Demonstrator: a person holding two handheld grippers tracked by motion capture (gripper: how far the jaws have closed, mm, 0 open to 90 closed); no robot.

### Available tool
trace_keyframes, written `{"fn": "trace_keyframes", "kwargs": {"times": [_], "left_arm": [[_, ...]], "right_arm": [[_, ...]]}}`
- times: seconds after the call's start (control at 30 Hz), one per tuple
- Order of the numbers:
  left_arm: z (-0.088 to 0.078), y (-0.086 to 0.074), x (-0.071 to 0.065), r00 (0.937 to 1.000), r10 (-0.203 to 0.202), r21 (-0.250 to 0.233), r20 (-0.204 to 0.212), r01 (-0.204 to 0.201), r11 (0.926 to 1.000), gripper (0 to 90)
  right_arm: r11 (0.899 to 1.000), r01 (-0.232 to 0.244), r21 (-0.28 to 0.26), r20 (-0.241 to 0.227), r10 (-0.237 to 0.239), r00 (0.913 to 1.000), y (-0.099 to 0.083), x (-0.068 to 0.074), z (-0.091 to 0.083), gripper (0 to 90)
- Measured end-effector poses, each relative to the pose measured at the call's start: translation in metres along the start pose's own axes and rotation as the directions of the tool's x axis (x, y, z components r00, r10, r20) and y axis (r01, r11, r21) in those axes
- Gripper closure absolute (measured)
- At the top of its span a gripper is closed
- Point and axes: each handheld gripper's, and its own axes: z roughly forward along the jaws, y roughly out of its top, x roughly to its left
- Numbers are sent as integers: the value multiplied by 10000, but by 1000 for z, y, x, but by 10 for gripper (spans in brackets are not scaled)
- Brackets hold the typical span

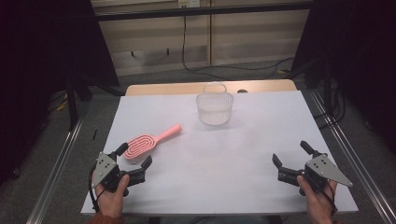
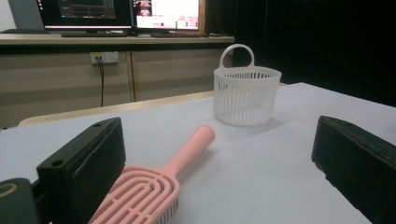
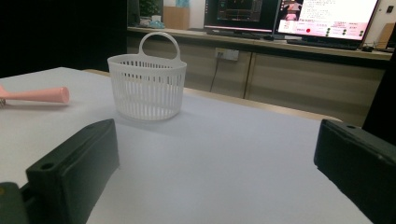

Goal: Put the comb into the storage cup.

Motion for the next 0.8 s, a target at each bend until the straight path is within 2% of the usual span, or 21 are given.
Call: {"fn": "trace_keyframes", "kwargs": {"times": [0.2, 0.3, 0.43, 0.47, 0.57, 0.67, 0.73, 0.8], "left_arm": [[1, 1, 1, 10000, -37, 87, 90, 36, 10000, 32], [1, 2, 0, 9999, -68, -43, 144, 68, 10000, 34], [3, 4, 0, 9999, 42, 51, 150, -43, 10000, 34], [4, 4, 1, 9999, -25, 255, 109, 23, 9997, 34], [6, 3, 3, 10000, 28, 375, 95, -32, 9993, 34], [9, 6, 5, 9999, 4, 278, 125, -7, 9996, 34], [11, 10, 7, 9993, 120, 254, 346, -129, 9996, 34], [13, 13, 9, 9990, 255, 249, 376, -264, 9993, 34]], "right_arm": [[10000, -10, -9, -6, 10, 10000, 0, 0, 1, 0], [10000, -20, -8, -9, 20, 10000, -1, -1, 2, 0], [10000, -39, -37, 9, 39, 10000, -1, -1, 1, 0], [10000, -49, -16, 5, 49, 10000, -1, -1, 2, 0], [10000, -31, -9, -18, 31, 10000, -1, -1, 2, 0], [10000, -28, -4, -53, 28, 10000, -1, -1, 3, 0], [9999, -88, 75, -115, 89, 9999, -2, 0, 3, 0], [10000, -67, 50, -116, 67, 9999, -1, 0, 3, 0]]}}
